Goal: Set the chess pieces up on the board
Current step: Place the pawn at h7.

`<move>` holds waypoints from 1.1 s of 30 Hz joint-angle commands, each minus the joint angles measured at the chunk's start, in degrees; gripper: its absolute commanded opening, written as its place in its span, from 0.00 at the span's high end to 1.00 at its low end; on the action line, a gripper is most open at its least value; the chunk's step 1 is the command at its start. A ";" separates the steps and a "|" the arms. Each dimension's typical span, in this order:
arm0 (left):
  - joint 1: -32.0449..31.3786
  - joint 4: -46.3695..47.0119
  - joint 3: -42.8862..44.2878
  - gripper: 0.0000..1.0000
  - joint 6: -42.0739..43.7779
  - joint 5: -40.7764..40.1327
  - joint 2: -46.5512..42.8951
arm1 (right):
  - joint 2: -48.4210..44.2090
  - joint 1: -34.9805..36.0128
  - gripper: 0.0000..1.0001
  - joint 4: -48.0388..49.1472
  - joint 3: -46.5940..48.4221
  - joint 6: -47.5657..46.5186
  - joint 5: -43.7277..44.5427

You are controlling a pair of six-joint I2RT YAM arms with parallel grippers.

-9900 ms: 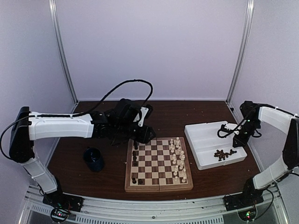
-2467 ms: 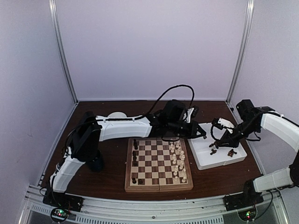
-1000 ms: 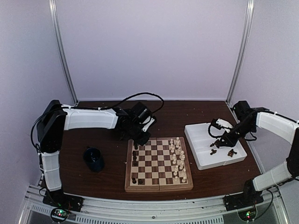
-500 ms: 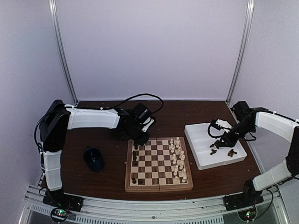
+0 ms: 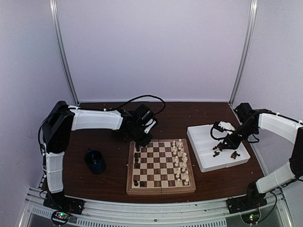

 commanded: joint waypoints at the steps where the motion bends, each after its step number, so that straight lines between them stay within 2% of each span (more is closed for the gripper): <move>1: 0.41 -0.77 1.79 0.96 -0.20 0.35 1.27 | 0.30 -0.09 0.85 0.58 0.11 0.17 0.66; 4: 0.41 -0.77 1.66 0.95 -0.40 0.38 1.23 | 0.12 -0.09 0.85 0.59 0.11 0.20 0.68; 8: 0.41 -1.16 1.66 0.88 -0.64 0.38 1.26 | 0.28 -0.05 0.85 0.51 0.11 0.17 0.63; 20: 0.41 -1.94 1.44 0.76 -0.89 -0.48 -0.21 | 0.39 -0.09 0.85 0.48 0.16 0.24 0.65; 26: 0.35 -1.43 2.75 0.70 -0.61 -1.37 -4.15 | 0.46 -0.09 0.86 0.43 0.15 0.34 0.67; 29: -0.20 2.22 3.05 0.67 -0.43 -0.32 -8.45 | 0.10 -0.16 0.86 0.33 0.52 0.51 0.71; 33: -2.88 12.95 0.93 0.66 -0.60 4.99 -12.88 | -1.33 -0.35 0.86 -0.68 1.49 0.93 0.01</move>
